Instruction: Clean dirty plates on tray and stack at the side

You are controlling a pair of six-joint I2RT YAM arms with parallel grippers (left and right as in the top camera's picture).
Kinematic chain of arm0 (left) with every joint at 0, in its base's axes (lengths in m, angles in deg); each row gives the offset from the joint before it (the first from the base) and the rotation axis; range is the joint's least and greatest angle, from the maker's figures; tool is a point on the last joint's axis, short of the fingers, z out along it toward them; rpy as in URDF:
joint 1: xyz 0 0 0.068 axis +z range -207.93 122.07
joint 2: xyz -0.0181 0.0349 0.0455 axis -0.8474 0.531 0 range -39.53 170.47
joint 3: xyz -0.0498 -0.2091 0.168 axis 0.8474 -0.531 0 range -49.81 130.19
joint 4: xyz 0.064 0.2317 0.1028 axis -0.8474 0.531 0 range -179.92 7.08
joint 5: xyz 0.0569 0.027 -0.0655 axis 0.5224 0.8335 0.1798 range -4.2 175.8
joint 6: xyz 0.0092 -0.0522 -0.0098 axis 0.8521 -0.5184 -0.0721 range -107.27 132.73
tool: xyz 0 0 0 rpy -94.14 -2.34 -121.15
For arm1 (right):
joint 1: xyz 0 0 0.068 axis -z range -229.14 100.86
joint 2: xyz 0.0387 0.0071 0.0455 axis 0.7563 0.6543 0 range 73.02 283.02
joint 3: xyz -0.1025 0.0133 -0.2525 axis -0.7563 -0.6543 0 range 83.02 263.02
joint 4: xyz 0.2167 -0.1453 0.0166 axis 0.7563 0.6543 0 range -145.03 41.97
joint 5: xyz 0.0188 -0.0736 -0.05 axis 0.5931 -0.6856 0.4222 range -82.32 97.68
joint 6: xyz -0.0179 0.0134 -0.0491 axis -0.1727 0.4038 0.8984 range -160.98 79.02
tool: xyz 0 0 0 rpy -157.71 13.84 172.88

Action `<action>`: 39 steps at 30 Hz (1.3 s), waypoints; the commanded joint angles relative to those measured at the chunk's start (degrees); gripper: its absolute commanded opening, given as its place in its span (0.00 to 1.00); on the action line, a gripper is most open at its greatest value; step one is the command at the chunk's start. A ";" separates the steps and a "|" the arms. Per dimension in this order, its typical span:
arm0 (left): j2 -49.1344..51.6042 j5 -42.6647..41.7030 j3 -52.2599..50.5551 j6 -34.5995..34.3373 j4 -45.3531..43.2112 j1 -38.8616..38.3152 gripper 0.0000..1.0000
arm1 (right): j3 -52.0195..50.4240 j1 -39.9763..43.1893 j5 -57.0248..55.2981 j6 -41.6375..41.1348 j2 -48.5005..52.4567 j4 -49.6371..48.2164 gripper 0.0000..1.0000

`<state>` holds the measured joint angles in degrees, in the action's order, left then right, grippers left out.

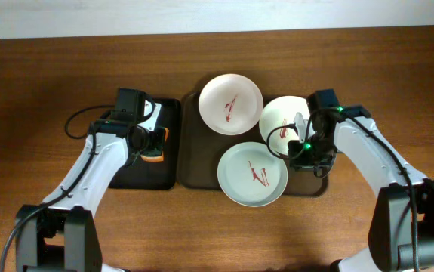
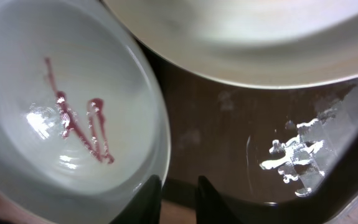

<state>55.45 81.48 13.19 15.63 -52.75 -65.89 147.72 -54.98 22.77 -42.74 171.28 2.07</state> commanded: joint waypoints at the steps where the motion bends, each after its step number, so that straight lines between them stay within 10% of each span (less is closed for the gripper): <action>1: -0.98 -0.85 0.37 -0.76 -0.02 -0.24 0.00 | -3.48 -0.20 4.26 -0.17 -0.17 -2.62 0.23; 30: -5.55 -0.83 0.37 -3.37 -1.01 -0.24 0.00 | -9.86 -3.37 14.29 -4.81 -0.15 -16.50 0.04; 39: -12.81 7.02 0.37 -3.32 -13.18 -0.24 0.00 | -9.86 -4.33 11.63 -7.61 -0.15 -19.65 0.04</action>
<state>46.75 82.49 13.19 12.88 -60.90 -65.91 138.17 -58.94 35.38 -49.19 171.32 -17.01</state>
